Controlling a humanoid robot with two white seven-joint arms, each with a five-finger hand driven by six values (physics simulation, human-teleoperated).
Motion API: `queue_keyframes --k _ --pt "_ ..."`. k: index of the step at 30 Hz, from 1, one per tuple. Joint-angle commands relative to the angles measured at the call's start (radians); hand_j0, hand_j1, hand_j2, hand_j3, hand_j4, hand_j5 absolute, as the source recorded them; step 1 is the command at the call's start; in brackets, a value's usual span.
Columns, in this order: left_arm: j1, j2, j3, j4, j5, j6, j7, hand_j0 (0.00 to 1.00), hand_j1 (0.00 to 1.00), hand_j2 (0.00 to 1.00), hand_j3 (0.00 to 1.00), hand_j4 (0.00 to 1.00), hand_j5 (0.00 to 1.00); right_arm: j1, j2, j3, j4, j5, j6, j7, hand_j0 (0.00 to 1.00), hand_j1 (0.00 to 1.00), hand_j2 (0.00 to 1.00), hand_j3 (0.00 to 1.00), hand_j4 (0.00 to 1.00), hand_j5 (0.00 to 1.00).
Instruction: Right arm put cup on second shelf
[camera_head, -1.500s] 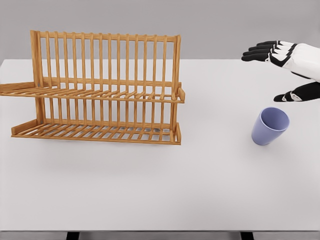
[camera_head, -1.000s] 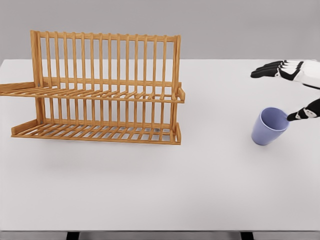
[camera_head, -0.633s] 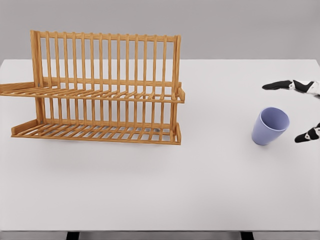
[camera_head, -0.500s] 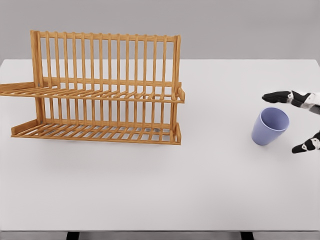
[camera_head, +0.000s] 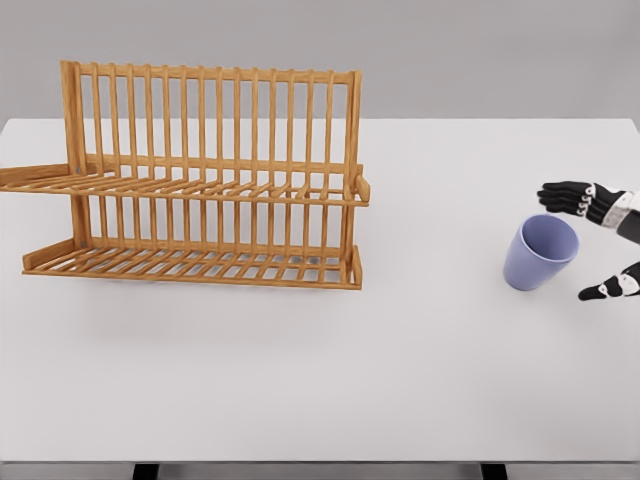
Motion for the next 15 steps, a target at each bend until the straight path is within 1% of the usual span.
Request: queue_keyframes --k 1,2,4,7,8,11,13,15 --pt "0.0 0.0 0.0 0.0 0.0 0.0 0.0 1.0 1.0 1.0 1.0 1.0 1.0 0.0 0.011 -0.003 0.027 -0.034 0.002 0.016 1.0 1.0 1.0 1.0 1.0 1.0" --pt "-0.002 0.0 0.0 0.0 0.0 0.0 0.0 1.0 1.0 1.0 1.0 1.0 1.0 0.0 0.008 -0.006 0.024 -0.034 0.002 0.016 1.0 1.0 1.0 1.0 1.0 1.0" --pt "0.0 0.0 0.0 0.0 0.0 0.0 0.0 1.0 1.0 1.0 1.0 1.0 1.0 0.002 0.008 -0.046 0.021 -0.032 0.002 0.018 1.0 1.0 1.0 1.0 1.0 1.0" --pt "0.0 0.0 0.0 0.0 0.0 0.0 0.0 1.0 1.0 1.0 1.0 1.0 1.0 0.003 0.02 -0.046 0.033 -0.026 0.002 0.018 1.0 1.0 1.0 1.0 1.0 1.0" --pt "0.0 0.0 0.0 0.0 0.0 -0.001 0.0 1.0 1.0 1.0 1.0 1.0 1.0 0.002 0.039 -0.046 0.073 -0.021 0.002 0.018 1.0 1.0 1.0 1.0 1.0 1.0" --pt "0.0 0.0 0.0 0.0 0.0 0.0 0.0 1.0 1.0 1.0 1.0 1.0 1.0 0.011 0.062 -0.046 0.111 -0.02 0.002 0.016 1.0 1.0 1.0 1.0 1.0 1.0" --pt "0.0 0.0 0.0 0.0 0.0 -0.001 0.0 1.0 1.0 1.0 1.0 1.0 1.0 0.022 0.097 -0.048 0.15 -0.018 0.002 0.016 1.0 1.0 1.0 1.0 1.0 1.0" --pt "0.0 0.0 0.0 0.0 0.0 0.0 0.0 1.0 1.0 1.0 1.0 1.0 1.0 0.046 0.135 -0.063 0.169 -0.018 0.002 0.016 1.0 1.0 1.0 1.0 1.0 1.0"
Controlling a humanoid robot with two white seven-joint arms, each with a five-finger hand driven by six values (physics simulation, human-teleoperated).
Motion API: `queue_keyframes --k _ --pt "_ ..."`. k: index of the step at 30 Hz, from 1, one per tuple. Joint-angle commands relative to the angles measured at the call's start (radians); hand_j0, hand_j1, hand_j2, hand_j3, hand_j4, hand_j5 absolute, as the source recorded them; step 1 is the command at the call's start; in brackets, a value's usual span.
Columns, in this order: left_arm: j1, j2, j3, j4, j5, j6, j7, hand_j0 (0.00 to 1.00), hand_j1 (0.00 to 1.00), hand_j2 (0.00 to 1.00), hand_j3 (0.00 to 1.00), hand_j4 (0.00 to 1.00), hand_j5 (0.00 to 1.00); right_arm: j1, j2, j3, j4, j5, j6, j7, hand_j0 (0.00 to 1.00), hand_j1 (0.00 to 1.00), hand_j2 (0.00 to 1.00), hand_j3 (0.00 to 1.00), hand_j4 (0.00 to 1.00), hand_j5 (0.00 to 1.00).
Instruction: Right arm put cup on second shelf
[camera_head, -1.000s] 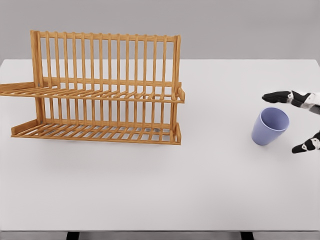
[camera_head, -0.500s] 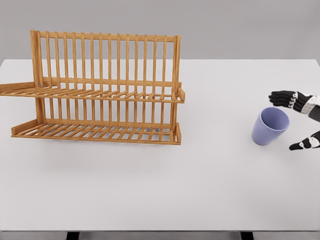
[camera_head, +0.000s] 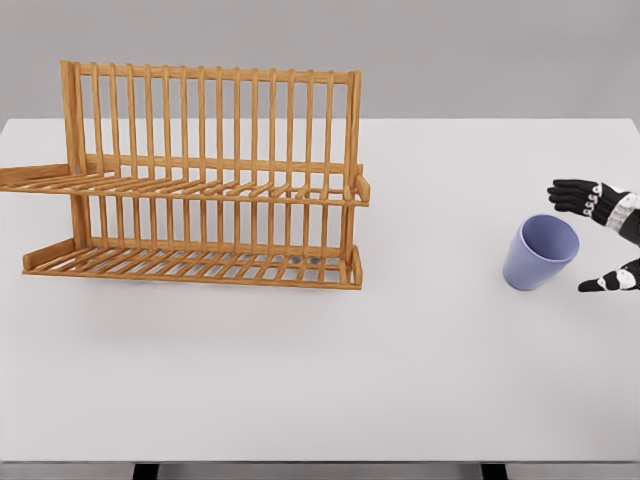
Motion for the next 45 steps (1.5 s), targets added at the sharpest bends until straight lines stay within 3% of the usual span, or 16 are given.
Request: queue_keyframes --k 1,9,17,26,36,40,45 --pt "0.0 0.0 0.0 0.0 0.0 -0.001 0.0 1.0 1.0 1.0 1.0 1.0 1.0 0.004 0.046 -0.036 0.045 -0.003 0.001 0.0 1.0 1.0 1.0 1.0 1.0 1.0" --pt "0.0 0.0 0.0 0.0 0.0 0.001 0.0 1.0 1.0 1.0 1.0 1.0 1.0 0.136 0.081 -0.236 0.062 0.069 0.001 0.002 1.0 1.0 1.0 1.0 1.0 1.0" --pt "0.0 0.0 0.0 0.0 0.0 -0.001 0.0 1.0 1.0 1.0 1.0 1.0 1.0 0.143 0.083 -0.266 0.065 0.07 0.001 0.028 1.0 1.0 1.0 1.0 1.0 1.0" --pt "0.0 0.0 0.0 0.0 0.0 0.001 0.0 1.0 1.0 1.0 1.0 1.0 1.0 0.143 0.179 -0.268 0.166 0.13 0.001 0.028 1.0 1.0 1.0 1.0 1.0 1.0" --pt "-0.002 0.0 0.0 0.0 0.0 0.001 0.0 1.0 1.0 1.0 1.0 1.0 1.0 0.142 0.199 -0.303 0.206 0.145 0.001 0.028 1.0 1.0 1.0 1.0 1.0 1.0" --pt "0.0 0.0 0.0 0.0 0.0 -0.001 0.0 1.0 1.0 1.0 1.0 1.0 1.0 0.131 0.261 -0.303 0.254 0.188 0.001 0.028 1.0 1.0 1.0 1.0 1.0 1.0" --pt "0.0 0.0 0.0 0.0 0.0 0.001 0.0 1.0 1.0 1.0 1.0 1.0 1.0 0.131 0.274 -0.305 0.255 0.207 0.001 0.028 1.0 1.0 1.0 1.0 1.0 1.0"
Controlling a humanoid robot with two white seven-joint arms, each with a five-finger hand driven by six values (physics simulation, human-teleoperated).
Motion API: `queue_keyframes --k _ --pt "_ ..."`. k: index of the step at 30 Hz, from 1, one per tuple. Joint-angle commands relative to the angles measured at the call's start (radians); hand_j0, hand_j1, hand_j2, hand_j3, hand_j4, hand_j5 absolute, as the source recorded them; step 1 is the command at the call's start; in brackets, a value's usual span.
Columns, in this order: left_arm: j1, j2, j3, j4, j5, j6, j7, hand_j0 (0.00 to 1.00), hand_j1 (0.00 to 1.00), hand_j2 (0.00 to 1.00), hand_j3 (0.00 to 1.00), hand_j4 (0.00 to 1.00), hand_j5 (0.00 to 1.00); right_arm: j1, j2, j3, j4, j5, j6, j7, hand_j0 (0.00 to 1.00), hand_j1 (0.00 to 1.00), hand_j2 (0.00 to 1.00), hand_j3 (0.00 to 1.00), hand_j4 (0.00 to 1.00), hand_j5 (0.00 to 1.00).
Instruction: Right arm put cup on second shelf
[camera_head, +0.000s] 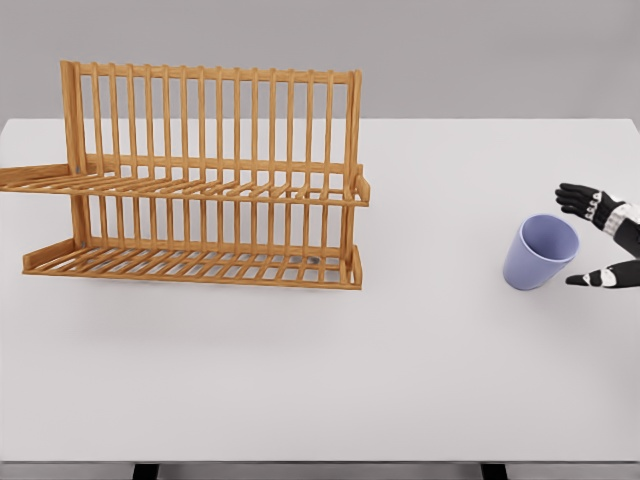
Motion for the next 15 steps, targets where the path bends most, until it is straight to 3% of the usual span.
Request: queue_keyframes --k 1,15 --pt "0.0 0.0 0.0 0.0 0.0 0.001 0.0 1.0 1.0 1.0 1.0 1.0 1.0 0.0 0.008 -0.002 0.004 0.003 0.001 0.0 1.0 1.0 1.0 1.0 1.0 1.0" --pt "0.0 0.0 0.0 0.0 0.0 0.001 0.0 1.0 1.0 1.0 1.0 1.0 1.0 -0.003 0.056 0.0 0.024 0.02 0.001 0.0 1.0 1.0 1.0 1.0 1.0 1.0"
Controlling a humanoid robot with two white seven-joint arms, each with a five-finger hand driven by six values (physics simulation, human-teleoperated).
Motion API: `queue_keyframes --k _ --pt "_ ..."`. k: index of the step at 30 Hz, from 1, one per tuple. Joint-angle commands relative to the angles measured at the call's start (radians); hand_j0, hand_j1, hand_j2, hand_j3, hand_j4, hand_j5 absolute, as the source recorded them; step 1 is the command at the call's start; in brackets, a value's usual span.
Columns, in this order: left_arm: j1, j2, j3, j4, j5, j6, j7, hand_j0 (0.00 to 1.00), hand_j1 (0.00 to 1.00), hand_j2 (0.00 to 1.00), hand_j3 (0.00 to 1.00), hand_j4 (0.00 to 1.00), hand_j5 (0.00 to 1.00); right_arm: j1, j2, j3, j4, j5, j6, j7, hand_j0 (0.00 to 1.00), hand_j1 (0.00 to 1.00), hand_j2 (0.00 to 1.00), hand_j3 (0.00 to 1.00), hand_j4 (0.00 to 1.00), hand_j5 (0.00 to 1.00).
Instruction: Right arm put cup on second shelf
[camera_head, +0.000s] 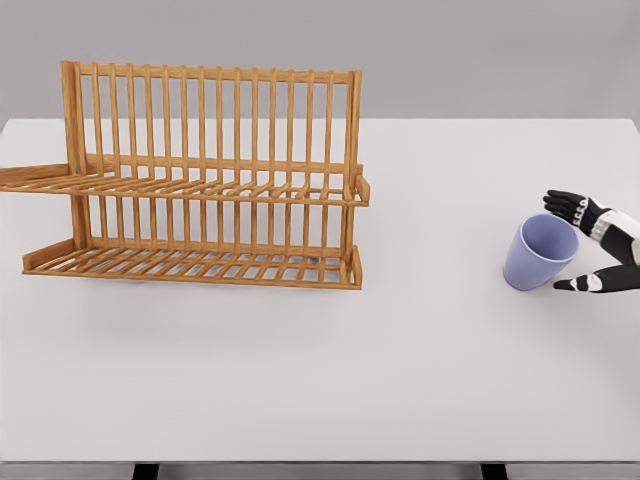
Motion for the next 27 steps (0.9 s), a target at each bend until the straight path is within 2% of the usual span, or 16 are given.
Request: queue_keyframes --k 1,14,19,27 --pt "0.0 0.0 0.0 0.0 0.0 0.001 0.0 1.0 1.0 1.0 1.0 1.0 1.0 0.0 0.011 -0.001 0.0 -0.007 0.001 0.0 1.0 1.0 1.0 1.0 1.0 1.0" --pt "0.0 0.0 0.0 0.0 0.0 0.001 0.0 1.0 1.0 1.0 1.0 1.0 1.0 -0.002 0.013 -0.001 0.003 -0.007 0.001 0.0 1.0 1.0 1.0 1.0 1.0 1.0" --pt "0.0 0.0 0.0 0.0 0.0 0.001 0.0 1.0 1.0 1.0 1.0 1.0 1.0 -0.02 0.047 -0.001 0.017 0.016 0.001 0.0 1.0 1.0 1.0 1.0 1.0 1.0" --pt "-0.002 0.0 0.0 0.0 0.0 -0.001 0.0 1.0 1.0 1.0 1.0 1.0 1.0 -0.021 0.051 -0.001 0.017 0.024 0.001 0.0 1.0 1.0 1.0 1.0 1.0 1.0"
